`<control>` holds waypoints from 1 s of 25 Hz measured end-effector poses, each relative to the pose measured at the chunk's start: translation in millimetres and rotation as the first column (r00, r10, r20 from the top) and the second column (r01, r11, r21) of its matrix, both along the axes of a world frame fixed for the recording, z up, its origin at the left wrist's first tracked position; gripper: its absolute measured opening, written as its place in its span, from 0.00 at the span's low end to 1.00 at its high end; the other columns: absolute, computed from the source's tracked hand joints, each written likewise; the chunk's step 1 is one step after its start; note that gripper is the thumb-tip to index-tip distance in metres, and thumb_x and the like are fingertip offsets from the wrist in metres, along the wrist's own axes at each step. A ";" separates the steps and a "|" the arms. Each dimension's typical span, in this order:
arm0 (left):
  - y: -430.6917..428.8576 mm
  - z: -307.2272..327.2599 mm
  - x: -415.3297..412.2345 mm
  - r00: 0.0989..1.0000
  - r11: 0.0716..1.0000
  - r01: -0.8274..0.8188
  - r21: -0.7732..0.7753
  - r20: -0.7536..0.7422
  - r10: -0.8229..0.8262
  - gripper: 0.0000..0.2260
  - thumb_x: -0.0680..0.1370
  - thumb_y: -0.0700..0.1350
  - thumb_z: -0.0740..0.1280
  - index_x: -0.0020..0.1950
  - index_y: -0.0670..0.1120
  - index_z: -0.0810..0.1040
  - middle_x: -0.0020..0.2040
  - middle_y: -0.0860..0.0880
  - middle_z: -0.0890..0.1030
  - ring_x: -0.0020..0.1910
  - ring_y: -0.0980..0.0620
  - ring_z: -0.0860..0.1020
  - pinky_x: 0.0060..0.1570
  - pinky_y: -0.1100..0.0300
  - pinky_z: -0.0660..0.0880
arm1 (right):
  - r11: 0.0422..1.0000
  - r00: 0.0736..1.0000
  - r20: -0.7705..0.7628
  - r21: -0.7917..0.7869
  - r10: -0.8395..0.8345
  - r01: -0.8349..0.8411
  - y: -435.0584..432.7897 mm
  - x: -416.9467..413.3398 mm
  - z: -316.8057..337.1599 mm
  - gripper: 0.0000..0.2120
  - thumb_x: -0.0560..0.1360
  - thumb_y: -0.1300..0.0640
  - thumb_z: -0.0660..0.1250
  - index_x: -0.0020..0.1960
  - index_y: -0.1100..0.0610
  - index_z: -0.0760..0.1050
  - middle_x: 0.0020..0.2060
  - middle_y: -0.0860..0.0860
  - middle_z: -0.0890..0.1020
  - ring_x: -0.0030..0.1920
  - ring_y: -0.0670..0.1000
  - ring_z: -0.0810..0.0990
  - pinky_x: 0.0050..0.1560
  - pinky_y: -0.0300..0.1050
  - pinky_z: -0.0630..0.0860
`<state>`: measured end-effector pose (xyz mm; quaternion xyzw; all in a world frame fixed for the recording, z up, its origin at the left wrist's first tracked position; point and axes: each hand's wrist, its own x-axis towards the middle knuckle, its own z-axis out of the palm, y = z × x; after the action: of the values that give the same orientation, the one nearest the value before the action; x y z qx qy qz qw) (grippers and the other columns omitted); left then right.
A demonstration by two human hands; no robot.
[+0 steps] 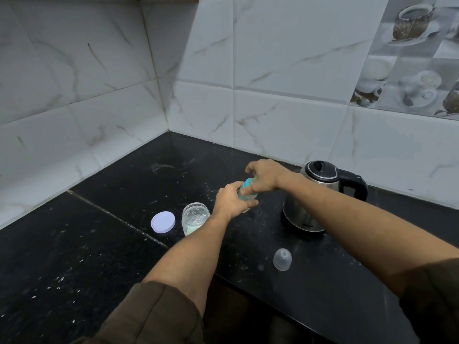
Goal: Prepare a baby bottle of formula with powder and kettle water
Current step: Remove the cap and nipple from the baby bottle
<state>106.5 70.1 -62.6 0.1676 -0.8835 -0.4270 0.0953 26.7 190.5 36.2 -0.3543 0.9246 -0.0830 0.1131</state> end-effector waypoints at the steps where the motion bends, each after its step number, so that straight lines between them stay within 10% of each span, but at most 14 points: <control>1: 0.1 0.3 0.3 1.000 1.000 -0.004 0.001 -0.003 0.004 0.24 0.67 0.53 0.82 0.61 0.52 0.82 0.50 0.55 0.86 0.51 0.54 0.83 0.56 0.52 0.81 | 0.999 0.999 0.006 0.004 -0.036 0.036 -0.2 0.2 -0.2 0.29 0.72 0.42 0.78 0.67 0.55 0.77 0.55 0.54 0.85 0.49 0.55 0.86 0.55 0.48 0.82; 8: -2.6 -6.7 -2.1 0.999 0.999 0.016 0.029 0.036 -0.017 0.24 0.66 0.53 0.83 0.59 0.52 0.82 0.50 0.55 0.85 0.51 0.54 0.83 0.58 0.50 0.80 | 0.996 0.996 -0.024 -0.005 0.089 -0.089 5.4 -0.4 12.3 0.17 0.72 0.60 0.76 0.60 0.53 0.82 0.50 0.47 0.81 0.51 0.52 0.79 0.53 0.47 0.78; 13: -3.0 -14.2 -2.8 0.991 0.990 -0.129 0.054 0.028 0.127 0.25 0.69 0.54 0.82 0.62 0.51 0.80 0.55 0.53 0.85 0.55 0.52 0.81 0.59 0.51 0.78 | 0.944 0.974 -0.039 -0.256 -0.224 0.207 24.8 -8.3 6.3 0.17 0.70 0.53 0.77 0.58 0.54 0.81 0.52 0.51 0.84 0.52 0.53 0.80 0.49 0.45 0.76; 25: 12.3 -34.6 -4.9 0.990 0.988 -0.138 0.062 0.028 0.137 0.22 0.69 0.57 0.80 0.60 0.54 0.80 0.52 0.54 0.84 0.57 0.50 0.80 0.61 0.48 0.77 | 0.880 0.941 0.161 0.430 -0.296 0.203 49.7 23.3 -78.5 0.15 0.68 0.57 0.83 0.46 0.59 0.79 0.37 0.55 0.83 0.34 0.54 0.88 0.44 0.50 0.88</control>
<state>101.6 82.4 -97.2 0.2361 -0.8567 -0.4455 0.1087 50.0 240.2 -42.4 -0.1885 0.9409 0.0583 0.2752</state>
